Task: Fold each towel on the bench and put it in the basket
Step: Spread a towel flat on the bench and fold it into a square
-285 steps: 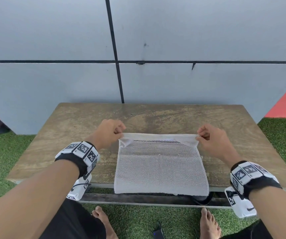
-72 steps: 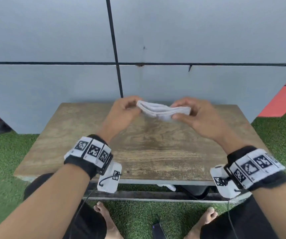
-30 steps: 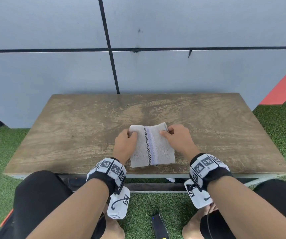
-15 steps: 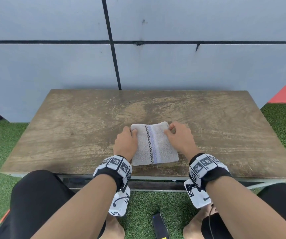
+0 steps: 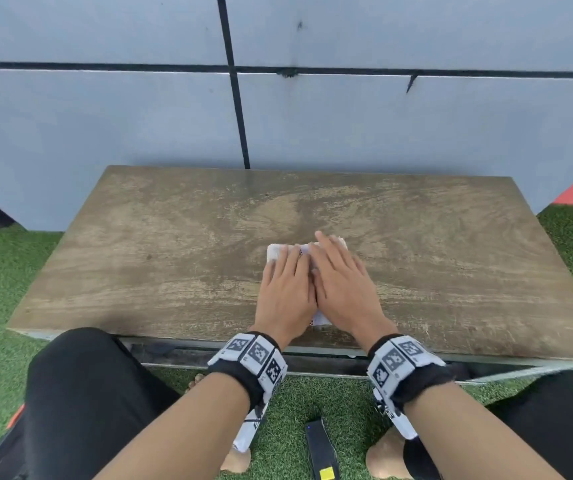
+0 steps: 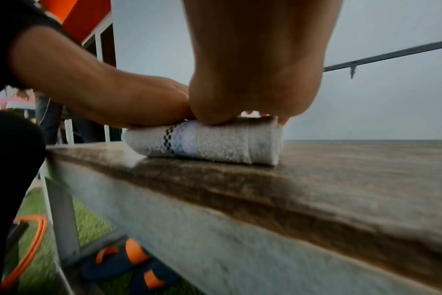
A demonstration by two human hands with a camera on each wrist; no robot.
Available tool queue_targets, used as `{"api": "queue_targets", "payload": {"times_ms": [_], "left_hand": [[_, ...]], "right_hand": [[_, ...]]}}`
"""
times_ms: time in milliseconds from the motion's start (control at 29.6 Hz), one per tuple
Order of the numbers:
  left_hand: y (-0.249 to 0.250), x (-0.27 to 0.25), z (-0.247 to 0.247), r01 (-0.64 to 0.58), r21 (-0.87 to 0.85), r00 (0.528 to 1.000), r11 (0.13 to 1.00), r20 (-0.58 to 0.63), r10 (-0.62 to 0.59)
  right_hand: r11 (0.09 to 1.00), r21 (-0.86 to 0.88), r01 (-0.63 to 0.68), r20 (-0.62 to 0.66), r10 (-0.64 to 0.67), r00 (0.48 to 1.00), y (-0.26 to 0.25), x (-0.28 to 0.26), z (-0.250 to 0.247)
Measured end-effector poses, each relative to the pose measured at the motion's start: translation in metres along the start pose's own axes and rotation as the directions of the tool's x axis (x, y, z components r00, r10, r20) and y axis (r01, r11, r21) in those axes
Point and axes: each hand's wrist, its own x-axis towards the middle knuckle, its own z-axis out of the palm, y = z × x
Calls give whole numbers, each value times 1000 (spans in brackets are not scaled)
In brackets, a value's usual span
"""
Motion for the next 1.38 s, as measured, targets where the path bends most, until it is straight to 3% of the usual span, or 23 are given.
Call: {"api": "queue_targets", "payload": {"times_ms": [101,439,709,776,844,945,1114,1215,1282,1384], "left_hand": [[-6,-2,14,46,2,996,999,76,-46],[-9,10,8,102,11,982,995,158,-102],[-3,20,-4,75,243,978,967,174,-119],[5,15,-8,126,291,979,948,118,-167],[8,10,-11,175,324,976,930,67,-207],[9,7,-22,194,388,966,901,86,-245],[8,16,-39,146,471,960,870,146,-240],[6,14,-40,165,406,960,899,143,-241],[6,8,-42,170,364,965,916,127,-229],[1,-3,-47,227,234,957,945,129,-261]], "right_hand": [[996,32,-78,114,74,991,5,0,13],[990,41,-133,176,124,977,9,11,12],[991,-69,-112,328,129,936,5,23,-4],[990,-60,-132,279,143,950,2,16,-9],[979,-19,-201,146,201,969,3,4,-10],[954,39,-296,-44,297,954,9,-16,-9],[882,101,-460,-77,468,880,10,-31,-10],[857,168,-487,1,493,870,4,-26,-7],[815,307,-492,64,498,865,0,-19,-8],[573,655,-493,218,481,849,-16,-15,-23]]}}
